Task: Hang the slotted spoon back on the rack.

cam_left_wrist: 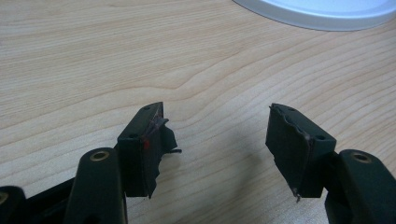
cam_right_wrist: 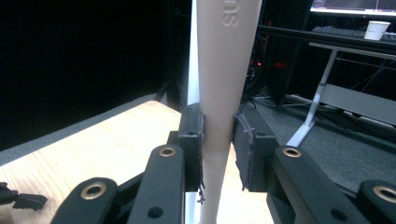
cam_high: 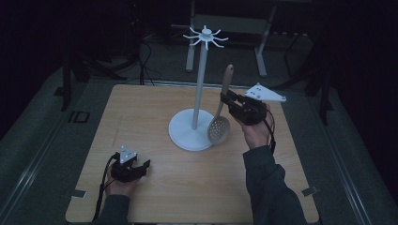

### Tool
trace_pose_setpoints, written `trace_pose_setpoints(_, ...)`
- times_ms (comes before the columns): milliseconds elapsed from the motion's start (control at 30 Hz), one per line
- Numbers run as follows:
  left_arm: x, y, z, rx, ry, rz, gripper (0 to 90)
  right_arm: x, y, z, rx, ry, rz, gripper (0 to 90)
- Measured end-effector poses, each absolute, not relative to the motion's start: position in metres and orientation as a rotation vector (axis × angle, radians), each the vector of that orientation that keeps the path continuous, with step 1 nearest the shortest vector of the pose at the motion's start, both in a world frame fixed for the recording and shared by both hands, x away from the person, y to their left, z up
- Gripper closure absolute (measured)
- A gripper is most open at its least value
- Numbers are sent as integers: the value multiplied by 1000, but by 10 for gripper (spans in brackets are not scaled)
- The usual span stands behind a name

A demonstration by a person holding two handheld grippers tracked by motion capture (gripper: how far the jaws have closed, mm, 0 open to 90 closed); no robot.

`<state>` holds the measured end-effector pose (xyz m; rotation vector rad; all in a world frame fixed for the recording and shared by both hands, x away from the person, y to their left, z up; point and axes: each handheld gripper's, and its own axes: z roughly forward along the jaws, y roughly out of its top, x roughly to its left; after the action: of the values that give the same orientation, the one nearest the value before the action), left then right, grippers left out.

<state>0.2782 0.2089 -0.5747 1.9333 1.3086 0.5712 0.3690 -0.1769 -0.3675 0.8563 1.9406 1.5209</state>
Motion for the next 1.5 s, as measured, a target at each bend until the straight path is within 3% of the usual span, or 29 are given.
trace_pose_setpoints(1500, 278, 209, -575, 1934, 1310, 566, 379, 391, -171, -336, 881, 1927, 1512, 736)
